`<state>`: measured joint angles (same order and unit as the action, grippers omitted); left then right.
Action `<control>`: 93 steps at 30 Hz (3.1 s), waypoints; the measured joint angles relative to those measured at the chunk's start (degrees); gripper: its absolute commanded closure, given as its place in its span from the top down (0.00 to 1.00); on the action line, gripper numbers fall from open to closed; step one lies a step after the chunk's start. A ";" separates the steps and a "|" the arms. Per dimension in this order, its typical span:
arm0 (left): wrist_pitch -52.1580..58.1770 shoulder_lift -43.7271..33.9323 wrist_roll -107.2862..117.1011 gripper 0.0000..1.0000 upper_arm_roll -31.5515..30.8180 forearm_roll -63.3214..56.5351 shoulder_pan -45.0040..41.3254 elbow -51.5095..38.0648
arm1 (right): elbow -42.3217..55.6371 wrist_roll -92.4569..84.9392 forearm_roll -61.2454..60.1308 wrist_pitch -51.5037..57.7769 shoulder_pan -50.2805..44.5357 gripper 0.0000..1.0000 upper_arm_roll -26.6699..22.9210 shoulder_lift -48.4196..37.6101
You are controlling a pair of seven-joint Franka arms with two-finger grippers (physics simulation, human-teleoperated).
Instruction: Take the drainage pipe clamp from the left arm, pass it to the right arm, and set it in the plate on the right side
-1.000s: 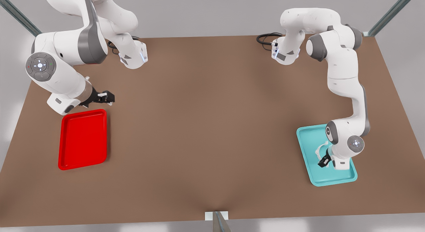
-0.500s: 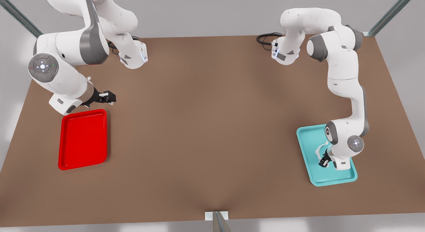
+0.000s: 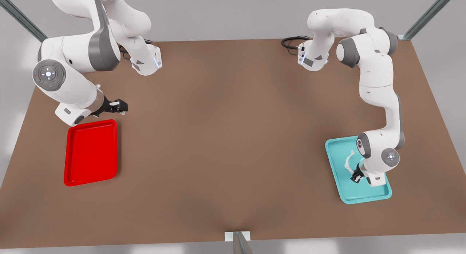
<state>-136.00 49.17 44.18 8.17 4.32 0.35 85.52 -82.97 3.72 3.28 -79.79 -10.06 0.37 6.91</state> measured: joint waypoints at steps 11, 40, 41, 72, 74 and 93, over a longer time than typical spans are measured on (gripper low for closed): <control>4.01 -6.80 0.97 0.21 0.01 0.56 -2.61 2.73 | 3.29 0.08 -1.90 -0.08 -5.68 1.00 0.04 5.69; 22.06 -1.09 70.19 0.21 -6.22 6.84 -39.70 -23.87 | -8.36 1.64 -12.33 -42.10 -30.54 1.00 0.19 19.69; 22.16 -1.10 71.98 0.21 -6.23 6.84 -39.71 -23.83 | -8.85 1.72 -12.35 -42.95 -30.55 1.00 0.18 19.54; 23.97 -3.27 75.64 1.00 -6.12 7.12 -36.74 -23.01 | -6.75 0.50 -13.00 -54.53 -31.01 0.21 0.16 27.41; 25.95 -4.31 75.53 1.00 -6.15 7.63 -35.62 -23.78 | -6.78 0.53 -12.79 -54.41 -30.95 0.21 0.16 27.42; 56.68 -27.01 14.41 1.00 -12.72 -7.78 -5.56 -10.53 | -27.14 -6.42 -8.21 -52.22 -14.00 0.21 -0.60 10.89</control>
<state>-79.32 22.16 58.59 -4.55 -3.47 -5.21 74.99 -110.10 -2.70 -4.93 -132.02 -24.06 -0.23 17.80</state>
